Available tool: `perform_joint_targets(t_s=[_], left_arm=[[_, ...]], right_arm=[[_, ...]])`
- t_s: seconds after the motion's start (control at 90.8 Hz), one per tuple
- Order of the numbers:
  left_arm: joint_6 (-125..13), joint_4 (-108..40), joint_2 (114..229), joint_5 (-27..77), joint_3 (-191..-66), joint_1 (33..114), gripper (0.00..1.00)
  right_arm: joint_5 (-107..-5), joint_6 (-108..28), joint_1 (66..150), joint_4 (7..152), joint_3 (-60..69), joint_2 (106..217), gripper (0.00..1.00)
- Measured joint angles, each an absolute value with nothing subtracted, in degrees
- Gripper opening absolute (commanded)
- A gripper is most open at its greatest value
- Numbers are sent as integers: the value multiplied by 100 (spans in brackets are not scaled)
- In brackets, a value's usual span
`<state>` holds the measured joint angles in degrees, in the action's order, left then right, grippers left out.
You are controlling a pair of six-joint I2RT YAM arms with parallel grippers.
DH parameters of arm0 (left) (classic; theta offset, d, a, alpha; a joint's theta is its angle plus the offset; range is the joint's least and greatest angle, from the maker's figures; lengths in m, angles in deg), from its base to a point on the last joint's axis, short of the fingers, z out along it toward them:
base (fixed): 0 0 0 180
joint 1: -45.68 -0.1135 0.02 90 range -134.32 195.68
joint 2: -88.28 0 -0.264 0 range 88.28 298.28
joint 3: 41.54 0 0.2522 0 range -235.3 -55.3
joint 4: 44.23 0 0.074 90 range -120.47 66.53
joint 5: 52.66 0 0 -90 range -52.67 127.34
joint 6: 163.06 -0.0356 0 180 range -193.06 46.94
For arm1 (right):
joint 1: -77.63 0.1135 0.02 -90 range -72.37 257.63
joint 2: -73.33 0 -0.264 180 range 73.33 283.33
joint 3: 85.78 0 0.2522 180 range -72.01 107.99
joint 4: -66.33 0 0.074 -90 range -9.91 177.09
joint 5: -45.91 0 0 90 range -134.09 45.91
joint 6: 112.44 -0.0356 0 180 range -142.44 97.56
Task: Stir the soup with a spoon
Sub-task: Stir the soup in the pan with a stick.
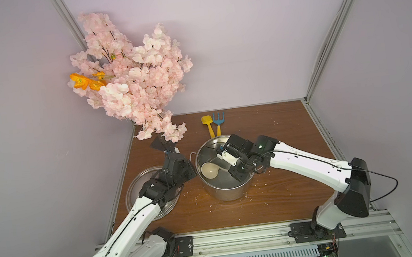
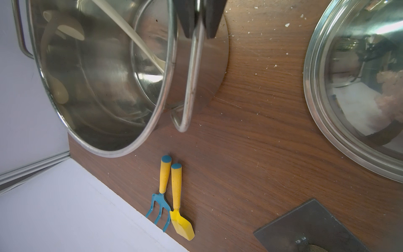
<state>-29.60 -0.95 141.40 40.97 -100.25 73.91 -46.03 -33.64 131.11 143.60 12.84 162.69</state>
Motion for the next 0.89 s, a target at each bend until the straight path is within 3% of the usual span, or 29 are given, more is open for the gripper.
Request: perform_joint_targets(t_s=[0.253, 0.484, 0.716, 0.892], left_arm=[[-2962, -95, 14140, 4091, -10025, 7391, 8], [-2962, -90, 14136, 4089, -10030, 7391, 6], [-2962, -93, 14140, 4089, -10030, 7391, 7], [-2969, -93, 14142, 4091, -10030, 7391, 14]], right_arm=[[-4172, -3519, 12606, 14510, 578, 15417, 0], [-4045, -3532, 12379, 14443, 860, 15771, 0], [-4255, -3534, 12822, 14257, 1466, 16503, 0], [-4432, -3572, 13279, 14193, 1341, 16470, 0]])
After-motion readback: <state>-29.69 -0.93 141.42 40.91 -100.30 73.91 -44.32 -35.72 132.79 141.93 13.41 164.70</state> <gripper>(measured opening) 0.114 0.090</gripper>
